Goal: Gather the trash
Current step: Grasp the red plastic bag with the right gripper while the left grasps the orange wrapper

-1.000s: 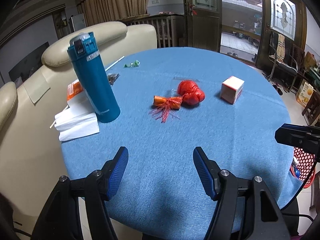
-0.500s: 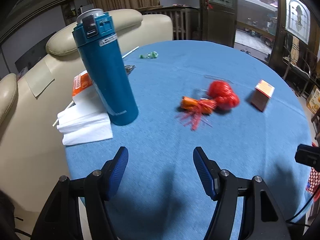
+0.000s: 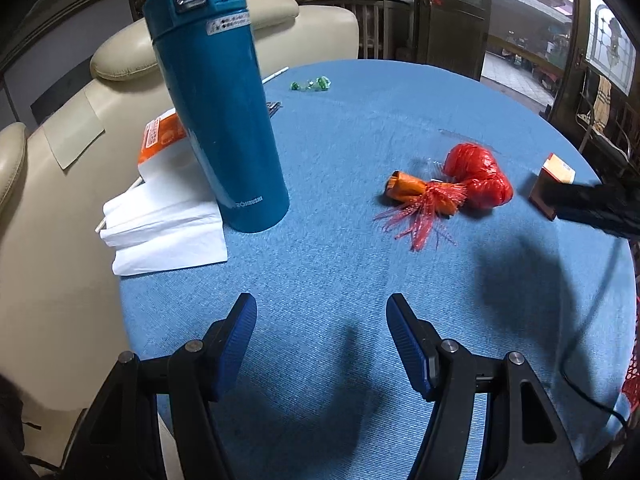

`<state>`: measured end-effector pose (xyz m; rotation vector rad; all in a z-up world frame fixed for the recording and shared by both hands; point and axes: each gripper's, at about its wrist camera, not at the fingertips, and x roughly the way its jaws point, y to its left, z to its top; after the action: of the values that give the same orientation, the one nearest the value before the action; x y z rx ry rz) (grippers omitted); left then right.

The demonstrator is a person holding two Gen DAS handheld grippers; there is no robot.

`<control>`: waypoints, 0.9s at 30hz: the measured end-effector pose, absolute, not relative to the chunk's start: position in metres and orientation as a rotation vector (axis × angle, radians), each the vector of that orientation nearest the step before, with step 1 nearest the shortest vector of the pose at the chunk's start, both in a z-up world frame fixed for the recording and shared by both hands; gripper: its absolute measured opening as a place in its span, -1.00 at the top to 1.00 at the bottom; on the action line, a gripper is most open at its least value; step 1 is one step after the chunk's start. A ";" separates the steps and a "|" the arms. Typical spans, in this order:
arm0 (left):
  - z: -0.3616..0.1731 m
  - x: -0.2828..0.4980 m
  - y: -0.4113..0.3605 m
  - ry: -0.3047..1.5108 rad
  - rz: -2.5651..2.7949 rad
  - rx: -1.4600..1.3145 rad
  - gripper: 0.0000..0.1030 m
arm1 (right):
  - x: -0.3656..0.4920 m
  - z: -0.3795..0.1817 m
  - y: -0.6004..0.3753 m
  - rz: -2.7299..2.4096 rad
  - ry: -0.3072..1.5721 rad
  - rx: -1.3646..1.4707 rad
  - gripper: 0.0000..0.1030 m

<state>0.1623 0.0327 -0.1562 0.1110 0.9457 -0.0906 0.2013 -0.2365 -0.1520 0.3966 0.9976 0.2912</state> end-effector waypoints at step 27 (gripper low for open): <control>-0.154 0.189 0.025 0.972 -0.125 0.078 -0.32 | 0.216 -0.186 -0.221 0.294 1.072 0.391 0.16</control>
<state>0.1889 0.0252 -0.1542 0.0783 0.9715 -0.1247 0.2155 -0.2211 -0.1857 0.3909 1.0718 0.2939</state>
